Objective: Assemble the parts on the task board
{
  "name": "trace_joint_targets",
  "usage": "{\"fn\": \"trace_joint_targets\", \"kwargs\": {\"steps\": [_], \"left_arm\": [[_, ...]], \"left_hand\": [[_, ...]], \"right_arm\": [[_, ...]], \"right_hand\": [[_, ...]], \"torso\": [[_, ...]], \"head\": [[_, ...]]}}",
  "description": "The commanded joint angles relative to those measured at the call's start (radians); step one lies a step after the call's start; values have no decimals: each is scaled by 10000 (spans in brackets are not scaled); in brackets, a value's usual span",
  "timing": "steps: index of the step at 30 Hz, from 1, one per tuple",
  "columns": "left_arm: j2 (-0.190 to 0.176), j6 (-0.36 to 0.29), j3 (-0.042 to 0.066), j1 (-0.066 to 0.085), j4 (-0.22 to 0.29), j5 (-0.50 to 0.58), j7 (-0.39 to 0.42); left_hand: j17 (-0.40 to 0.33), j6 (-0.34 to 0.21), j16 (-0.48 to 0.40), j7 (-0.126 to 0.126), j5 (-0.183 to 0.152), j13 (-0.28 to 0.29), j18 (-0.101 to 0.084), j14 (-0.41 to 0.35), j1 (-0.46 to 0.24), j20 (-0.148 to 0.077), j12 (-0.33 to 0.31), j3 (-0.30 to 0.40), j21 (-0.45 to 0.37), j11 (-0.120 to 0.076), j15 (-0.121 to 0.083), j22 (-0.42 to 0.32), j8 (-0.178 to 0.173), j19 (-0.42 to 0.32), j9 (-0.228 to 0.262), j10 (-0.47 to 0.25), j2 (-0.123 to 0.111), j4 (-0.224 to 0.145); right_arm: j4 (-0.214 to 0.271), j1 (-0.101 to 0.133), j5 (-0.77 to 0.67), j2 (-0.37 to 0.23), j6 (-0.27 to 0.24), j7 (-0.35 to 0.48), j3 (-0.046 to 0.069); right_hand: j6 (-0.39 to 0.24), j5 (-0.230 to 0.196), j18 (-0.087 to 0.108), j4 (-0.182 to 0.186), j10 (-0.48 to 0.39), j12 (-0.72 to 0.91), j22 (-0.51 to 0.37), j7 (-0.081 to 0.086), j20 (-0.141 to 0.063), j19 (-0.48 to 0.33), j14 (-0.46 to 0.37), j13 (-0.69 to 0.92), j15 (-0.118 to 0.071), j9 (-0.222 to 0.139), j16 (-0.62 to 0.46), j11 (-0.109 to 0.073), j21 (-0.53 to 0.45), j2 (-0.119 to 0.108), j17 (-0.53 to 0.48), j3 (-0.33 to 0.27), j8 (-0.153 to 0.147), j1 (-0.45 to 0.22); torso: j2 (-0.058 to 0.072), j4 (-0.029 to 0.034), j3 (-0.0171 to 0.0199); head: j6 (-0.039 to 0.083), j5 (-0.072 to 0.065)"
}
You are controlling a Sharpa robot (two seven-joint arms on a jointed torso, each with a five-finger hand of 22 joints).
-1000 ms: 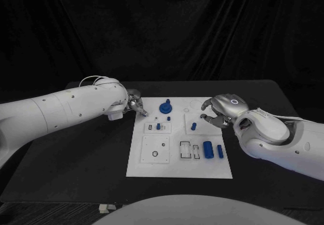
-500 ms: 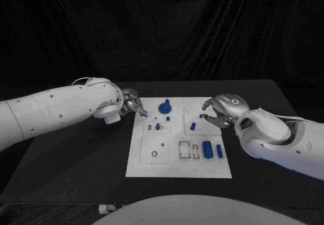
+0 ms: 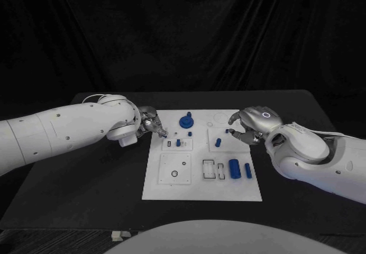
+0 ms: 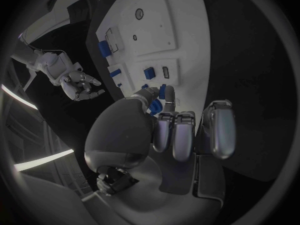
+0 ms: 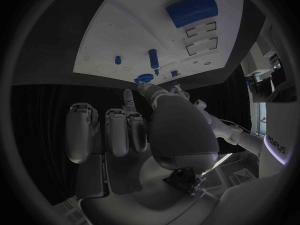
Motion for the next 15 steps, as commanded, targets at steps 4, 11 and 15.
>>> {"fn": "trace_joint_targets", "kwargs": {"steps": [4,11,15], "left_arm": [[31,-204,6,-143,5,-73,-58],[105,-209,6,-280,-41,-78,-83],[136,-172,6,-346,-53,-79,-96]], "left_hand": [[2635,56,27,-13,-58,2155,79,1039,-129,-36,-46,36,-44,-78,-61,1930,-27,-56,19,656,-20,25],[2635,66,27,-14,-99,2153,77,1039,-171,-36,-47,52,-37,-79,-62,1932,-27,-50,21,655,-13,43],[2635,70,27,-14,-120,2155,79,1039,-191,-36,-45,59,-46,-79,-62,1929,-27,-54,22,658,-9,52]], "right_arm": [[40,-18,-42,1,-31,-82,5],[45,-18,-42,0,-33,-86,5],[54,-18,-42,-9,-34,-91,5]], "right_hand": [[70,46,17,-10,1049,36,2088,26,-31,339,608,2629,-55,-8,-63,-46,-16,36,241,54,3,-63],[70,46,17,-10,1049,36,2088,26,-31,339,608,2629,-55,-8,-63,-46,-16,36,241,54,3,-63],[70,46,17,-10,1049,36,2088,26,-31,339,608,2629,-55,-8,-63,-46,-16,36,241,54,3,-63]], "torso": [[1,4,-1],[1,4,-1],[-2,2,-1]], "head": [[1,-6],[1,4],[1,-10]]}}
